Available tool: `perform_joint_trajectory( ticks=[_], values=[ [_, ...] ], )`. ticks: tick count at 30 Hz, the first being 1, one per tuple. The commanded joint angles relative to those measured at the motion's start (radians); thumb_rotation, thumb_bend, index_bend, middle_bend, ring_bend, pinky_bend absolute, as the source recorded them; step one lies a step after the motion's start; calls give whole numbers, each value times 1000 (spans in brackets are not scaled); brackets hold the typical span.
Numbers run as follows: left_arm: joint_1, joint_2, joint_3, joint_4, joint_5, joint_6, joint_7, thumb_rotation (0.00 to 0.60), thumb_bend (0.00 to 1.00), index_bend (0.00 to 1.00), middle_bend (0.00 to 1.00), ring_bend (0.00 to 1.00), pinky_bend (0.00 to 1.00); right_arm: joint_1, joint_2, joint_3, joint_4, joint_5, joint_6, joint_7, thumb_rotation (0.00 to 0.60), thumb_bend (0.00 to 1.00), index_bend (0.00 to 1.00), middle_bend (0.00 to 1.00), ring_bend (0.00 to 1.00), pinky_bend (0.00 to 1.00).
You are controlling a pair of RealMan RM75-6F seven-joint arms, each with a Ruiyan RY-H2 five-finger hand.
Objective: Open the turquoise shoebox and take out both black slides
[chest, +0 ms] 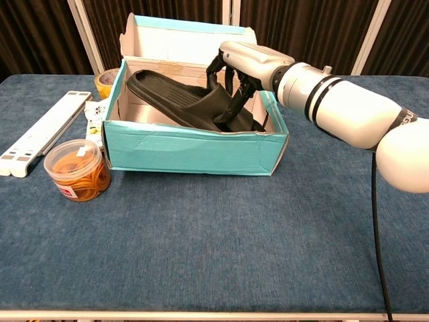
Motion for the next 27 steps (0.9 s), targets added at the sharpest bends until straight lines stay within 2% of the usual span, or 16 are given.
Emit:
perform_joint_trajectory(
  ticks=[1, 4, 11, 15, 18, 21, 23, 27],
  values=[
    [0, -1, 1, 2, -1, -2, -2, 600, 99, 125, 53, 0, 176, -10, 12, 8, -20, 10, -2, -16, 600, 359, 701, 624, 571, 692],
    [-1, -3, 1, 4, -2, -3, -3, 600, 100, 125, 53, 0, 176, -13, 9, 8, -21, -23, 29, 12, 600, 359, 701, 624, 571, 692],
    [-2, -1, 0, 3, -1, -5, -2, 600, 100, 125, 53, 0, 176, -10, -9, 12, 22, -159, 161, 165, 600, 362, 701, 624, 571, 692],
    [-4, 0, 0, 2, -1, -6, -1, 600, 100, 125, 53, 0, 177, -5, 14, 20, 21, -209, 222, 177, 600, 361, 701, 624, 570, 692],
    [-5, 0, -1, 2, 1, -6, -1, 600, 100, 125, 53, 0, 176, -11, 52, 39, -13, -230, 279, 141, 600, 360, 701, 624, 571, 692],
    [-7, 1, -2, 0, 1, -6, -2, 600, 100, 125, 53, 0, 176, -32, 108, 69, -87, -217, 326, 69, 600, 358, 701, 624, 571, 692],
    [-8, 1, -3, -2, 4, -4, -2, 600, 100, 125, 53, 0, 176, -60, 163, 85, -176, -183, 334, 10, 600, 358, 701, 624, 571, 692],
    [-10, 1, -2, -5, 12, 2, -2, 600, 100, 125, 53, 0, 176, -137, 293, 72, -373, -118, 338, -142, 600, 359, 701, 624, 570, 692]
  ],
)
